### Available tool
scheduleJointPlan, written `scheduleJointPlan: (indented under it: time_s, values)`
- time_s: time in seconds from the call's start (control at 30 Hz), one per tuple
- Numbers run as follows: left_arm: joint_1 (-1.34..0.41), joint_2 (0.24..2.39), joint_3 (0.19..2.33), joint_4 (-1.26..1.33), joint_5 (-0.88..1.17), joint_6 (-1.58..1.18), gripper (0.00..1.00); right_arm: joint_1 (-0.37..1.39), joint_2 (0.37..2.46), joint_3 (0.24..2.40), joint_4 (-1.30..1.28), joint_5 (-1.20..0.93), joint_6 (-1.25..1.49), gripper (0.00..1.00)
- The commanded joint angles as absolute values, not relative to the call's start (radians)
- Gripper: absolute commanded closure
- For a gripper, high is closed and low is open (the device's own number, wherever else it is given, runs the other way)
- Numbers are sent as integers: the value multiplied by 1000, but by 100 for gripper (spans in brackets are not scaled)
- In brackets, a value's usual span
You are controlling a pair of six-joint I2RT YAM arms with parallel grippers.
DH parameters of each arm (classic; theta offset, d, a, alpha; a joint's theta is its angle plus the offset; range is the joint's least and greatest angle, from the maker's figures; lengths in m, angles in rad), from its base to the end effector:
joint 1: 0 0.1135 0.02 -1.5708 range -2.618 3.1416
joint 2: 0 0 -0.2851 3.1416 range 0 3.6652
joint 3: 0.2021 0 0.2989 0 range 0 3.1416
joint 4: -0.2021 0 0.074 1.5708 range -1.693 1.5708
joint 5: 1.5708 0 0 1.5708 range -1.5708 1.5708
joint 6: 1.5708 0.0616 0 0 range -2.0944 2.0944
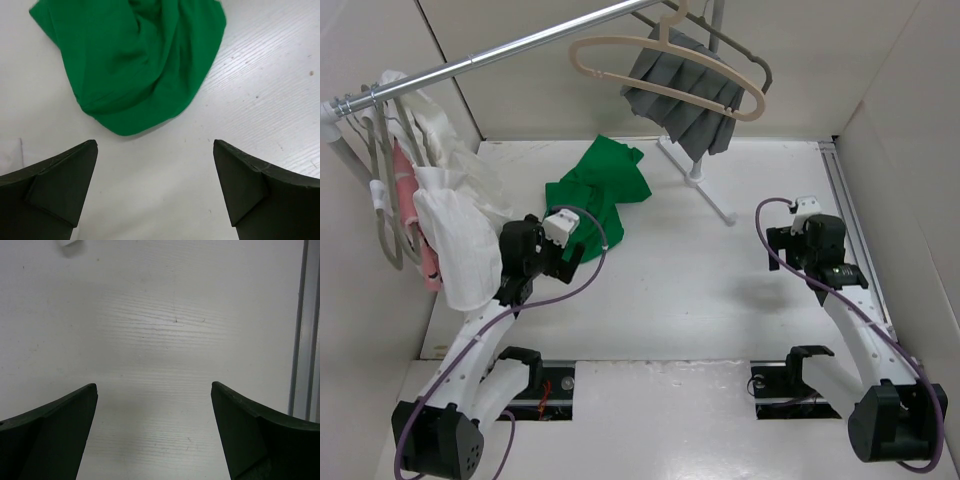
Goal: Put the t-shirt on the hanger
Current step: Move the tshirt to the center of the board
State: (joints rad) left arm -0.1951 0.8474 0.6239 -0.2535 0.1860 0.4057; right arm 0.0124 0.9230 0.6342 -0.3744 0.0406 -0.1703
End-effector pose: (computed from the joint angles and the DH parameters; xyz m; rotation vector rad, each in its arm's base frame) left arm 0.2427 -0.0596 0.2590 0.7130 1.9107 -0.0586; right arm 0.2526 0.0006 0.2315 -0.1819 2.2292 -0.1313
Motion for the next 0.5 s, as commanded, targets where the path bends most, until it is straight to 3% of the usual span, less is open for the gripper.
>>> scheduleJointPlan:
  time_s: [0.0,0.07,0.2,0.33,0.47]
  values:
    - [-199,792,655,-242,314,472,0,6,930,689,-347,32,-190,0]
    - [-199,781,628,-233,388,524,0,6,930,689,-347,23,-199,0]
    - [-213,825,574,-342,561,995,5,6,930,689,-347,5,-210,0]
    - [-280,966,551,-169,376,879,27,6,919,689,-356,-37,-232,0]
    - [-290,1089,592,-117,249,870,25,6,919,680,-345,-110,-275,0]
